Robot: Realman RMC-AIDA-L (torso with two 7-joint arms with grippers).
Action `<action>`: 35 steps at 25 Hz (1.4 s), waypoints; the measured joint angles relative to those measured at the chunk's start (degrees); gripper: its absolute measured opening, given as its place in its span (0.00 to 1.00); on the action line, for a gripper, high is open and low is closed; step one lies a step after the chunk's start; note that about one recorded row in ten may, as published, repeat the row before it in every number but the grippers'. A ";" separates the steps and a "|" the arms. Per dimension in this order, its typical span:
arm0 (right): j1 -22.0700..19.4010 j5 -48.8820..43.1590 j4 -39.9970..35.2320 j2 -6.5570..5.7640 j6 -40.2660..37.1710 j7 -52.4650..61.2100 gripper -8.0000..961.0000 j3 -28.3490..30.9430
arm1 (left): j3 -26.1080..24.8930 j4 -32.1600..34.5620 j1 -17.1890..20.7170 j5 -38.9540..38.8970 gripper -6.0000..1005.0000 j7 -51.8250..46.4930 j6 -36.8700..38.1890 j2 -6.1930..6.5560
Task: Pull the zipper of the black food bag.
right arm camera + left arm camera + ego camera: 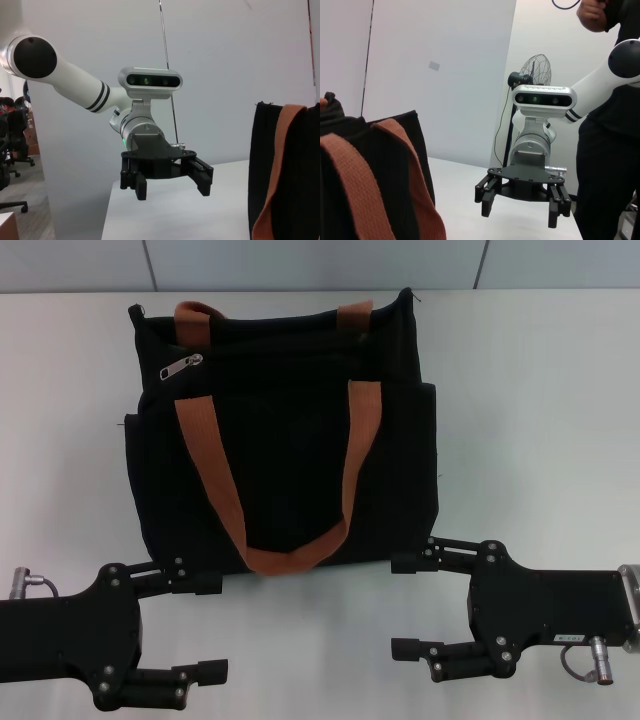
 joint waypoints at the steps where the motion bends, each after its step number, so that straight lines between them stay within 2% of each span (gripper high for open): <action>1: 0.00 0.00 0.00 0.00 -0.01 0.00 0.84 0.00 | 0.00 0.00 0.00 0.00 0.81 0.00 0.02 0.00; 15: 0.08 0.10 0.00 0.00 -0.46 0.00 0.84 0.15 | -0.29 0.00 0.00 -0.46 0.80 0.01 0.65 -0.13; 20: 0.01 0.19 0.00 0.00 -0.37 0.05 0.84 0.53 | -4.48 0.00 -0.21 -1.63 0.79 0.46 3.15 -1.51; 21: -0.02 0.21 0.00 0.00 -0.34 0.18 0.84 0.55 | -6.41 0.00 -0.27 -3.14 0.79 0.53 3.99 -2.35; 22: -0.02 0.21 0.00 0.00 -0.34 0.18 0.84 0.55 | -6.41 0.00 -0.27 -3.14 0.79 0.53 3.99 -2.35; 25: -0.05 0.22 0.00 0.00 -0.22 0.33 0.84 0.55 | -7.51 0.00 -0.07 -8.20 0.79 0.96 4.73 -3.46; 27: -0.11 0.26 0.00 0.00 -0.15 0.35 0.84 0.58 | -7.72 0.00 0.36 -12.02 0.79 1.20 4.85 -3.66; 28: -0.14 0.28 0.00 0.00 -0.14 0.36 0.84 0.61 | -8.89 -0.78 1.03 -18.50 0.79 1.26 4.82 -3.75; 30: -0.16 0.31 0.00 0.00 -0.14 0.37 0.84 0.62 | -9.63 -1.34 1.18 -20.90 0.79 1.26 4.73 -3.72; 32: -0.24 0.31 0.00 0.00 -0.18 0.36 0.84 0.62 | -13.80 -4.17 1.23 -25.41 0.79 1.27 3.38 -3.36; 35: -0.45 0.31 0.00 0.00 -0.31 0.34 0.84 0.68 | -18.63 -5.67 0.90 -26.10 0.78 1.34 -1.54 -2.90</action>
